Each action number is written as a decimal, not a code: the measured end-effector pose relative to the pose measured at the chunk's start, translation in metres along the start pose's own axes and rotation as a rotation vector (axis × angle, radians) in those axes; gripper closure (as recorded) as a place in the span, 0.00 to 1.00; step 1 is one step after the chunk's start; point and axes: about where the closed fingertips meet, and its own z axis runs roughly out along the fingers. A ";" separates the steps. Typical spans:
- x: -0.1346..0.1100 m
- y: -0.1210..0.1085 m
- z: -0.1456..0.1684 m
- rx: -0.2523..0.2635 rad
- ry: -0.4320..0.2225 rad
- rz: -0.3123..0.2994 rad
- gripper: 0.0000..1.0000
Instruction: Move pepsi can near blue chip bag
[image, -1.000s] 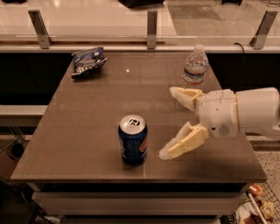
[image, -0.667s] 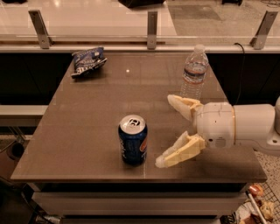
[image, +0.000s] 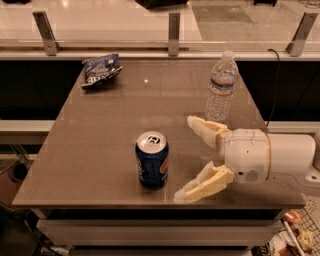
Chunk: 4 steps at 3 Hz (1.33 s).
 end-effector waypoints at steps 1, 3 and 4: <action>-0.011 0.005 0.015 0.010 -0.056 -0.011 0.00; -0.017 0.002 0.052 0.061 -0.028 -0.003 0.00; -0.003 0.002 0.064 0.094 0.043 0.027 0.00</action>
Offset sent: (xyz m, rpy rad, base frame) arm 0.0167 0.0534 0.0121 0.0923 -0.0489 -0.0744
